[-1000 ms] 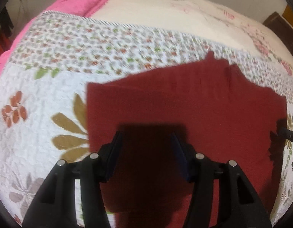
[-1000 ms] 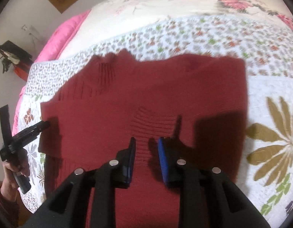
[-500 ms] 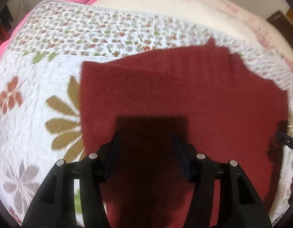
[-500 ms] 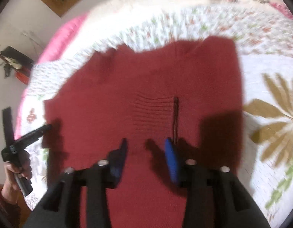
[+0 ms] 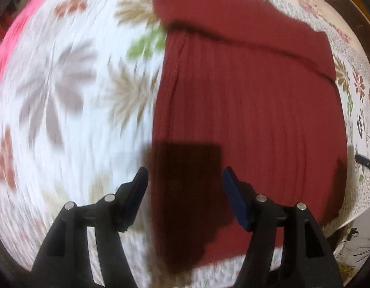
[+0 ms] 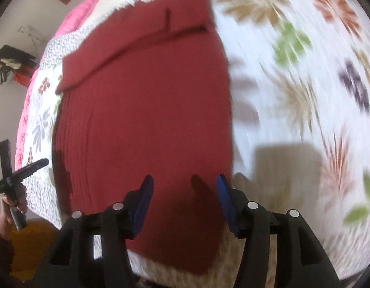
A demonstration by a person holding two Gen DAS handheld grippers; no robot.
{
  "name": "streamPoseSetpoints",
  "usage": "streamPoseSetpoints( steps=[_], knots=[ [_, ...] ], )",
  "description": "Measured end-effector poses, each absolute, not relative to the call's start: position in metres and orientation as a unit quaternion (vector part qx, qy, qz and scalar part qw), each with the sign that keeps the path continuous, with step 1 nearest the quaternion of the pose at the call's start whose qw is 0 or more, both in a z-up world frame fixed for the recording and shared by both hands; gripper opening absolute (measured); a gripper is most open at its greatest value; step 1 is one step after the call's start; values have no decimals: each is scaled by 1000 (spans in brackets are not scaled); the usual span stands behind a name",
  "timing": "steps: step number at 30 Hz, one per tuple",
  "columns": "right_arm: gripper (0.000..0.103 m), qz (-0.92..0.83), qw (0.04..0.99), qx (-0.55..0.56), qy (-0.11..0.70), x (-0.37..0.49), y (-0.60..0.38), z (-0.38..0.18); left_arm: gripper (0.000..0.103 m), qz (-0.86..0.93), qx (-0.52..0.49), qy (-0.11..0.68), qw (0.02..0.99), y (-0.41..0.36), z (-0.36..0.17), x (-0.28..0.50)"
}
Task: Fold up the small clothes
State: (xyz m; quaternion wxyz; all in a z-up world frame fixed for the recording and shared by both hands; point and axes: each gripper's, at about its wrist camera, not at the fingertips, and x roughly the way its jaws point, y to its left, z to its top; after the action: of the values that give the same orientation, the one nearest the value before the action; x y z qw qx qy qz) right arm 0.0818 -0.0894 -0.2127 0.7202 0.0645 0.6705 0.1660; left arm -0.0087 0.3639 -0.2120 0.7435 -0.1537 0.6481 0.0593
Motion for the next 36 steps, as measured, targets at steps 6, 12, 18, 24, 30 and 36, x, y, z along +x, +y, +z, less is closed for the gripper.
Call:
streamPoseSetpoints(
  steps=[6,12,18,24,30,36],
  knots=[
    [62,151,691,76,703,28,-109,-244,65,54,-174,666,724,356,-235,-53],
    [67,159,683,87,707,12,-110,-258,66,46,-181,678,711,345,-254,-67],
    [64,179,679,89,706,7,-98,-258,64,40,-204,679,704,335,-265,-66],
    [52,197,664,123,711,9,-90,-266,45,44,-223,683,694,331,-277,-67],
    [12,214,660,131,708,11,-85,-265,8,52,-239,679,692,350,-276,-66],
    [6,244,658,186,687,19,-100,-242,7,37,-263,647,715,362,-239,-75]
  ],
)
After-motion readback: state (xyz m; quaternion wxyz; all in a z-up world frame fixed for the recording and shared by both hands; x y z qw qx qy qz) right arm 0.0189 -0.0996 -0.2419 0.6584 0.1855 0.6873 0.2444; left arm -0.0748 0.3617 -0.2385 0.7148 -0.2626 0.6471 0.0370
